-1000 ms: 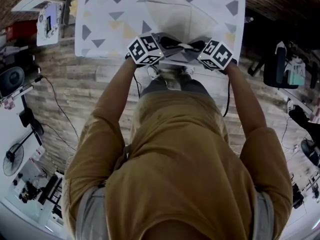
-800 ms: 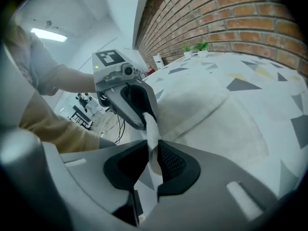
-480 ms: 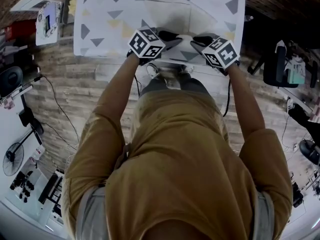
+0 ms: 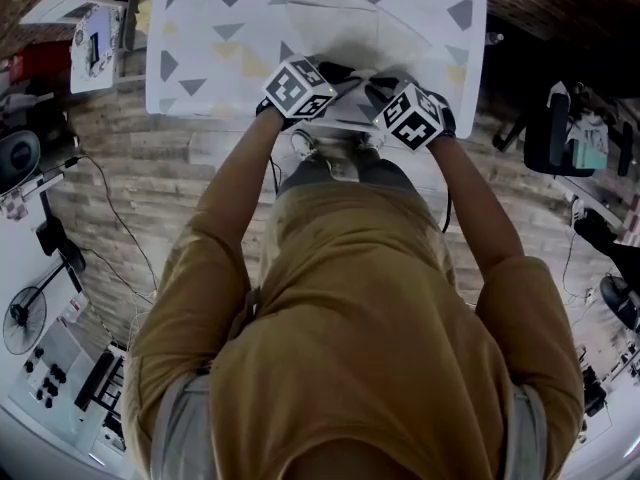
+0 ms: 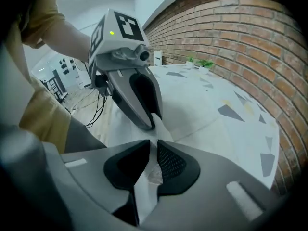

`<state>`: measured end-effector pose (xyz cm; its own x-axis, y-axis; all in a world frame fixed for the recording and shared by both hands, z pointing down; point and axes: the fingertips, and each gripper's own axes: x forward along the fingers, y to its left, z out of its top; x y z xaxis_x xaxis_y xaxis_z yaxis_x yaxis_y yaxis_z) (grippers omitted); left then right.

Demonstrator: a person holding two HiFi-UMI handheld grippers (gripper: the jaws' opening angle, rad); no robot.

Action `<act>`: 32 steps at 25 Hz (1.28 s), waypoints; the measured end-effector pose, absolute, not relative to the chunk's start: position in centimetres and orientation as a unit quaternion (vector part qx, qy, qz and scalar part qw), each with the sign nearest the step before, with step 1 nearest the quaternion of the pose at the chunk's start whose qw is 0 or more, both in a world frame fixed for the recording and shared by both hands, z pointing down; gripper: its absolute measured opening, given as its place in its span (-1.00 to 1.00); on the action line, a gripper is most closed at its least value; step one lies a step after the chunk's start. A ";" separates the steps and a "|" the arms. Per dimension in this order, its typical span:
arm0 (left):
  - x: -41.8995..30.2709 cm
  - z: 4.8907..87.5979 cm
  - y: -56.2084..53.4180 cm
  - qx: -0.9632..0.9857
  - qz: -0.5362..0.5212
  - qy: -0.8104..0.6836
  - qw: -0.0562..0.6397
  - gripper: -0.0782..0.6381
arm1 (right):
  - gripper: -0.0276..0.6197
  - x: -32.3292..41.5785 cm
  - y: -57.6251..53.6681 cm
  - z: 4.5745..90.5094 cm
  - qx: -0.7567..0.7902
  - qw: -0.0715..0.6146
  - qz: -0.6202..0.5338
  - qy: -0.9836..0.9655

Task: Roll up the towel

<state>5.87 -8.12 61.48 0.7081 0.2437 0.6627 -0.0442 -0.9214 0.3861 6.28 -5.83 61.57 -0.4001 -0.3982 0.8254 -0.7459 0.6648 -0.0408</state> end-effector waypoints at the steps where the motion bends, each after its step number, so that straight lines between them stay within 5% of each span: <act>1: 5.8 61.5 -8.1 0.905 0.379 0.048 0.185 -0.47 | -0.75 6.2 -5.8 61.8 0.352 0.420 0.211 -0.809; 10: 4.2 57.7 -9.6 0.934 0.343 -0.047 0.088 -0.30 | -0.75 6.2 -5.9 62.3 0.348 0.425 0.232 -0.802; 16: 4.6 58.9 -4.6 0.924 0.373 0.075 -0.048 -0.31 | -0.75 6.3 -5.8 62.3 0.346 0.437 0.225 -0.799; 32: 4.6 61.0 -4.6 0.907 0.400 0.106 -0.081 -0.28 | -0.69 6.5 -3.6 61.6 0.312 0.494 0.132 -0.801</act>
<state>4.59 -4.58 60.98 0.6568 0.1277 0.7432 0.2576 -0.9643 -0.0620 6.47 -3.63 61.58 -0.3171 -0.3692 0.8736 -0.6294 0.7710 0.0973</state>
